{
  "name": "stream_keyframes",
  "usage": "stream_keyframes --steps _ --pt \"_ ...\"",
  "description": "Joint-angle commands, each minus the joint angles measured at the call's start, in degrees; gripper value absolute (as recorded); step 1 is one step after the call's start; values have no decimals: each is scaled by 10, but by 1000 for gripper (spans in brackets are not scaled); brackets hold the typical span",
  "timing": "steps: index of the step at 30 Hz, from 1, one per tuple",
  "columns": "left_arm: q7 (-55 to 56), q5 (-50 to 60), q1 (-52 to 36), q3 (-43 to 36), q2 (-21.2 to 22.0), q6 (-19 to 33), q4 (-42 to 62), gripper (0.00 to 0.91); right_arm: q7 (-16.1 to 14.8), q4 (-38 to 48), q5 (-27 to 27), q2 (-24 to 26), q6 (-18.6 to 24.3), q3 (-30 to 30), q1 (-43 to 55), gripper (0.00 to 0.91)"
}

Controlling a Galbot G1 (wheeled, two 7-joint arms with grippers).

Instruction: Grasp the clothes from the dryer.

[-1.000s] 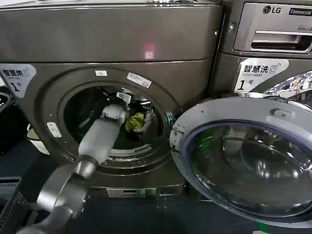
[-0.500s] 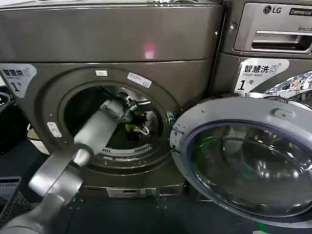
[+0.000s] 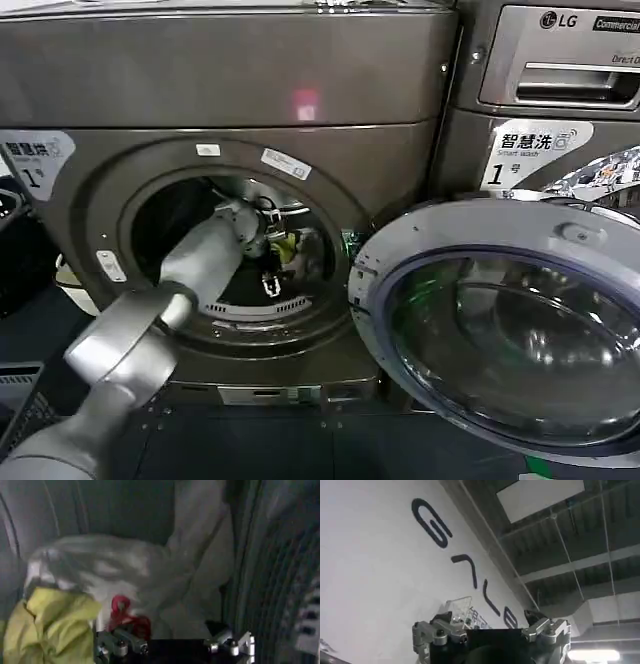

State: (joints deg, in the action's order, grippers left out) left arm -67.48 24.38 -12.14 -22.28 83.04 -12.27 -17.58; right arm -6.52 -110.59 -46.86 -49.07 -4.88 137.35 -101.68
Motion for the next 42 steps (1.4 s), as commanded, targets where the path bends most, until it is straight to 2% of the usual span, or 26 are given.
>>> stream_keyframes --steps 1,22,24,25,27,28,29,33,42 --pt "6 82 -4 -19 3 -7 23 907 0 -3 2 -1 0 -6 2 907" --pt "27 81 32 -20 15 12 43 907 -2 -9 9 -3 2 -20 7 907" --pt "28 81 33 -20 15 13 44 637 -2 -8 9 -4 2 -21 8 907" --pt "32 81 34 -20 15 13 46 580 -3 -8 9 -4 3 -21 8 907" --pt "31 82 34 -20 16 13 48 250 -3 -7 10 -5 3 -20 8 907" --pt "31 82 35 -20 16 12 48 159 -3 -6 10 -5 4 -20 8 907" --pt "31 82 36 -20 17 12 48 114 -3 -6 10 -5 4 -20 8 907" --pt "32 82 36 -20 19 12 48 0 -4 -6 10 -7 5 -20 8 907" --pt "34 80 35 -17 15 16 44 0 -4 -5 11 -6 6 -22 9 907"
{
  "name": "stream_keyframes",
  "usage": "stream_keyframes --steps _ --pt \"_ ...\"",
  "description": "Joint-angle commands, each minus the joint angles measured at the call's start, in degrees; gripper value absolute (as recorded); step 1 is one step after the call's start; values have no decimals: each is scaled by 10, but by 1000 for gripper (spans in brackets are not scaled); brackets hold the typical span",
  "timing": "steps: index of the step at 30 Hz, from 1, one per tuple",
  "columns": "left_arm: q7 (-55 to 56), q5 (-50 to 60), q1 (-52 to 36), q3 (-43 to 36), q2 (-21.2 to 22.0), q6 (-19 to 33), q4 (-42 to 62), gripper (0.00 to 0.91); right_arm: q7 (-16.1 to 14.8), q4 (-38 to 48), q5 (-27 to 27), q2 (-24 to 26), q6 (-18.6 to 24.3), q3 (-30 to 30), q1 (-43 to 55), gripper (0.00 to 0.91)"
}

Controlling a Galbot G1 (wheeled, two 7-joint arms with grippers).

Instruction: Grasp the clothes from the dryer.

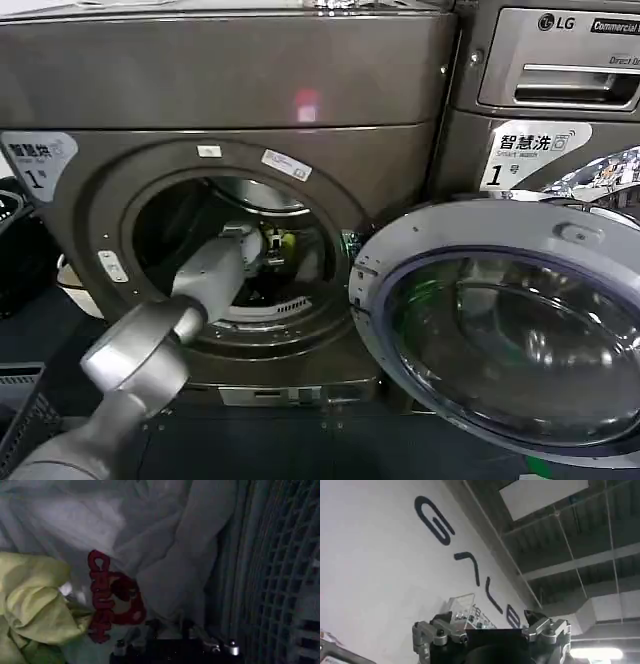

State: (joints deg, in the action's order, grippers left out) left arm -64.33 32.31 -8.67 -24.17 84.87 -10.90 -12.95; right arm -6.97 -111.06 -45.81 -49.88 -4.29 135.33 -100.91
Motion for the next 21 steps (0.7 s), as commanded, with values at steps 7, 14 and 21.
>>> stream_keyframes --steps 7,14,21 --pt "9 0 -2 5 -3 5 -4 0 1 -1 3 -1 1 -7 4 907" --pt "13 -41 -1 57 -5 -16 -19 0 1 -2 3 0 1 -4 2 907" --pt "131 -174 18 163 -21 -34 -88 0 1 -3 2 -1 2 -8 3 907"
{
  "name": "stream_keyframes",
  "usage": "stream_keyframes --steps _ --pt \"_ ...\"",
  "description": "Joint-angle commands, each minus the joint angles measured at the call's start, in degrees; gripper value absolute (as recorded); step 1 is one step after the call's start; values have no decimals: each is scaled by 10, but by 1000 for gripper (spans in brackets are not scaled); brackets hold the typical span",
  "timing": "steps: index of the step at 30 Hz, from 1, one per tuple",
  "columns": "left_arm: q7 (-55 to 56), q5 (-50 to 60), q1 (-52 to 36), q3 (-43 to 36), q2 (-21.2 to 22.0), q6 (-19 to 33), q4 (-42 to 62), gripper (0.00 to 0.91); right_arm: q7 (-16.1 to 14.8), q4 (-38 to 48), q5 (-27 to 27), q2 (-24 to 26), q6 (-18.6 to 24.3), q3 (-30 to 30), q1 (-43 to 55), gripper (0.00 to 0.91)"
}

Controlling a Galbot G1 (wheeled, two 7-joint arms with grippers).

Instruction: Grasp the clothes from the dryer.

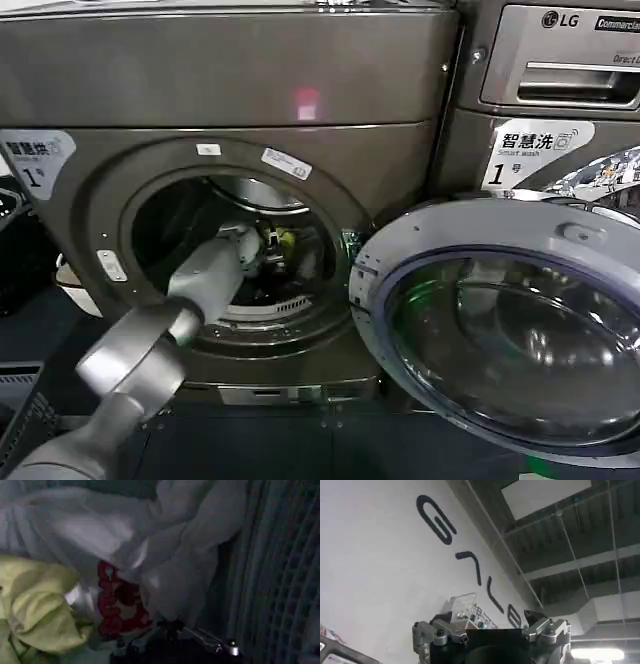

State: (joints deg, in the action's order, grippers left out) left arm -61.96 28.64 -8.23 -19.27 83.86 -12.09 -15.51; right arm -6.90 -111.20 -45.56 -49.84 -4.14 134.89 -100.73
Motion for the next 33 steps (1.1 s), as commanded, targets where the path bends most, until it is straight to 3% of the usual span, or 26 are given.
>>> stream_keyframes --steps 1,7,18,22,33 --pt "124 -158 20 123 -13 -22 -72 0 0 -2 0 -1 0 -5 1 907" --pt "248 -245 55 197 -12 7 -105 0 2 -2 0 1 0 -9 5 907" --pt "444 -264 104 319 9 68 -143 0 2 -2 3 3 0 -16 10 907" --pt "527 -281 111 362 14 113 -144 0 2 -3 3 5 0 -19 13 907" --pt "620 -351 179 414 20 230 -302 0 2 -4 1 6 1 -16 9 907"
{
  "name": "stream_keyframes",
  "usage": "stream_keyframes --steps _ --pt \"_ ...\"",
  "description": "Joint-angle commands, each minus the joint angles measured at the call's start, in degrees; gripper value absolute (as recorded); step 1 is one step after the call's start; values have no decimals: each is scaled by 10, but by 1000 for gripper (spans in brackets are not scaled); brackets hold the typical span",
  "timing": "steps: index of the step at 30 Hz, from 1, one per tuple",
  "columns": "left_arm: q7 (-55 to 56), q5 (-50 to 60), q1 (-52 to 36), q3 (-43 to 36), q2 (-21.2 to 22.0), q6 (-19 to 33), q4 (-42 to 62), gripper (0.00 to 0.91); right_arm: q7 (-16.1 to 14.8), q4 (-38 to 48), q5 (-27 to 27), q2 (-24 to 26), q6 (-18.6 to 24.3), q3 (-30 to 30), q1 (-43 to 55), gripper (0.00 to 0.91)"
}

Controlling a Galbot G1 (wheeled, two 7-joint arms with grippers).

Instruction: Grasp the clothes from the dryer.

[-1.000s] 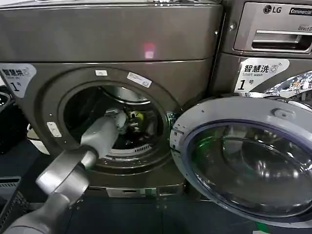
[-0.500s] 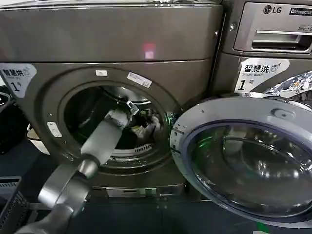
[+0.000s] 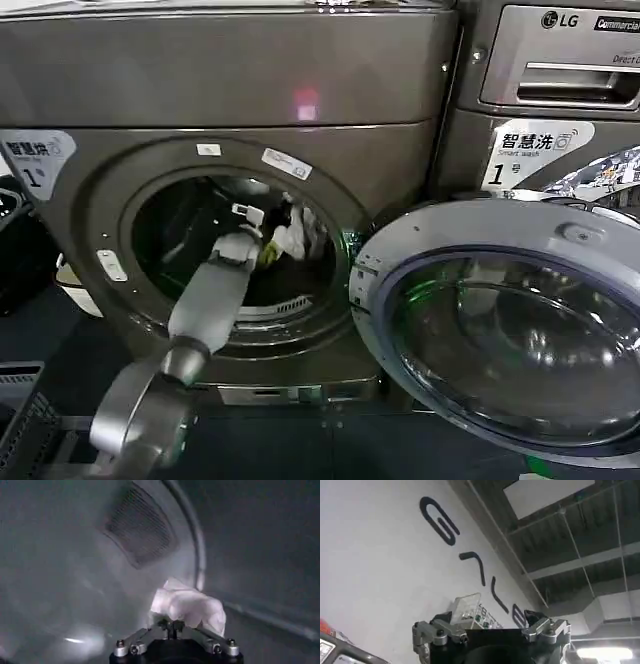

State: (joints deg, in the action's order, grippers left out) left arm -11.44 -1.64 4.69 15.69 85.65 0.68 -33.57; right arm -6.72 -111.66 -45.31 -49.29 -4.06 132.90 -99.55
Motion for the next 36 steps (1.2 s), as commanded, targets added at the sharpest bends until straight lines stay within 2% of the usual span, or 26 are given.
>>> stream_keyframes --steps 1,9,13,19,22,36 --pt "128 -44 57 64 1 113 -139 0 0 1 -1 0 1 6 -4 907" --pt "246 21 121 76 7 129 -237 0 0 1 -3 -1 2 14 -7 907" --pt "247 25 163 62 0 93 -263 0 2 2 -4 -1 7 17 -10 907" --pt "223 26 183 61 0 55 -246 0 6 5 -6 5 4 28 -12 907" --pt "218 26 178 60 1 52 -241 0 19 8 -17 8 12 27 -13 907" --pt "203 26 176 58 1 51 -238 0 15 10 -19 7 22 23 -10 907"
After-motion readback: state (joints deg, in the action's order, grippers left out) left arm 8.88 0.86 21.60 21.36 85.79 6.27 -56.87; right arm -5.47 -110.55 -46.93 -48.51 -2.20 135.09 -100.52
